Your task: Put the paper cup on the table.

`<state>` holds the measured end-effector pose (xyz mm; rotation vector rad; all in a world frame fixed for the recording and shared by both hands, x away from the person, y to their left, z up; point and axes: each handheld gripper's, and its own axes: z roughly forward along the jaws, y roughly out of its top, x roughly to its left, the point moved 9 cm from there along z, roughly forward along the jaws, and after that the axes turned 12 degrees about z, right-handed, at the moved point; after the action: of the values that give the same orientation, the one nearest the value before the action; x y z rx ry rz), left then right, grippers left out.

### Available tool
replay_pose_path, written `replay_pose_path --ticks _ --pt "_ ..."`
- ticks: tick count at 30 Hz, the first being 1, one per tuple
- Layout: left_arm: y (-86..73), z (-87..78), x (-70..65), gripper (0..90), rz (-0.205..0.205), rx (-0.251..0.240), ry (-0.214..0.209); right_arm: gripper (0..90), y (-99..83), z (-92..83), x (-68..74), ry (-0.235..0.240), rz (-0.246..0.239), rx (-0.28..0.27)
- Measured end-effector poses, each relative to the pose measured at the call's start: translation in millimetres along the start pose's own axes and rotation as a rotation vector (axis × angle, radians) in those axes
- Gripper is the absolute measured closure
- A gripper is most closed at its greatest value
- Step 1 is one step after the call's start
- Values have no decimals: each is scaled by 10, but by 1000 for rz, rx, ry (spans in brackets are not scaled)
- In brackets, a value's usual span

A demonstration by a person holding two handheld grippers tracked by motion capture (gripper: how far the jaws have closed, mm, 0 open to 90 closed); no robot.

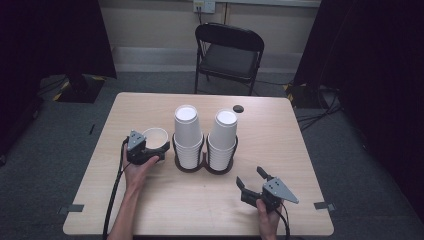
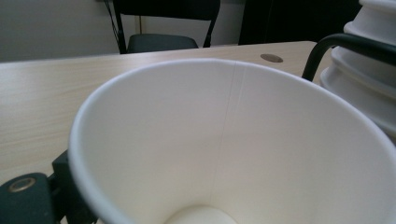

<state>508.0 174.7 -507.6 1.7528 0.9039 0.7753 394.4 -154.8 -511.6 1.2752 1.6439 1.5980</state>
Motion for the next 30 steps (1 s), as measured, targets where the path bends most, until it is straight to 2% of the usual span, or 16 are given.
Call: replay_pose_path --ticks 4,8,11,15,19,22,24,26,30 --pt "-33 9 -7 95 8 15 -3 148 0 -2 0 0 3 0" --pt "-76 -5 -11 102 40 23 -11 147 0 -1 -1 0 3 1" --pt "-125 -18 11 117 37 40 -5 148 -1 -2 2 3 0 0" --pt "-177 -23 11 131 51 90 7 148 -2 -1 6 3 -2 1" --pt "-242 -32 22 147 45 143 25 148 2 -6 4 4 1 -5" --pt "-263 -45 20 152 57 149 32 148 1 -5 5 3 0 -3" --pt "-283 -38 7 153 39 155 34 148 1 -6 6 3 1 -3" --pt "-313 -41 9 154 54 179 35 148 1 -7 6 3 1 -4" --pt "-315 -57 -12 154 63 188 33 148 2 -8 6 6 2 -6"
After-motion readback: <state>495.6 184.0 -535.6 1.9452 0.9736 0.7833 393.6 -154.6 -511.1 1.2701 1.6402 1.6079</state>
